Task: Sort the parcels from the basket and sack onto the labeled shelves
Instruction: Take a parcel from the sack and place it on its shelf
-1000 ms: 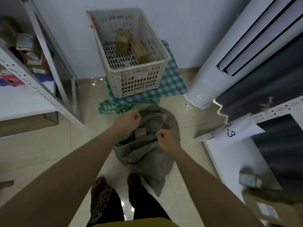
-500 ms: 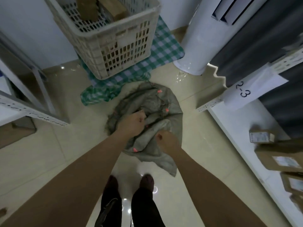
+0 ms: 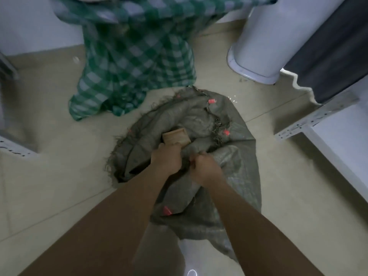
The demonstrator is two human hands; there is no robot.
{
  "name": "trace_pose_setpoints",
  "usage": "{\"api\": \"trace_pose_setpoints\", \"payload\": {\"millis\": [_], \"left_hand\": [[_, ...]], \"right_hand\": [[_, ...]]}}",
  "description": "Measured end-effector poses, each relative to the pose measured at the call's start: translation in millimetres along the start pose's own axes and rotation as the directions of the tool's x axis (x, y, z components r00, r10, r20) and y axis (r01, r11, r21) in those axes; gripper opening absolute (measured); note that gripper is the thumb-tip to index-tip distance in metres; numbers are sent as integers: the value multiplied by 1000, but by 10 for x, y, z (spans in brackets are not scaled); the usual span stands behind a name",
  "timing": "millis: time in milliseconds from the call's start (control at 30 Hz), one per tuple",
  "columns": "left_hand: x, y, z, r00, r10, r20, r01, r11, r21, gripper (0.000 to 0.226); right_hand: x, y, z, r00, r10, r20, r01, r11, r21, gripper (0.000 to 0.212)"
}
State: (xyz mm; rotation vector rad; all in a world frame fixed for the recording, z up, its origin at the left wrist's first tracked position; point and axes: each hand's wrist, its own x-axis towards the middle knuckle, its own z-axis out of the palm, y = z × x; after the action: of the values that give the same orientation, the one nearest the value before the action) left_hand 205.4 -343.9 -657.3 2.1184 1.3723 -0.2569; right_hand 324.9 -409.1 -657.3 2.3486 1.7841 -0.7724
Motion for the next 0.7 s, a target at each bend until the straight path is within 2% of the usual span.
{"api": "trace_pose_setpoints", "payload": {"millis": [167,233,300,400,467,600,700], "left_hand": [[581,-174,470,998,35,-56,-27,990,136,41],[709,-203,596,998,13,-69,-1,985,173,47],[773,-219,700,996,12,-83,4,982,188,44],[759,-238,852,994,69,-80,-55,984,169,32],[685,-245,933,994,99,-39,-93,987,128,39],[611,-224,1029,987,159,25,-159,986,42,68],[620,-167,956,963,243,118,-233,968,-93,67]], "right_hand": [[669,259,469,998,-5,-63,-2,994,-111,68],[846,343,600,999,-20,-49,12,989,-150,74],[969,397,723,997,-39,-66,25,978,-205,66],[923,439,851,991,-70,-112,38,963,-266,44],[794,473,828,987,-100,-125,66,965,-254,40],[455,569,514,964,-169,-204,132,974,-183,28],[105,738,386,957,-218,-194,171,958,-231,25]]}}
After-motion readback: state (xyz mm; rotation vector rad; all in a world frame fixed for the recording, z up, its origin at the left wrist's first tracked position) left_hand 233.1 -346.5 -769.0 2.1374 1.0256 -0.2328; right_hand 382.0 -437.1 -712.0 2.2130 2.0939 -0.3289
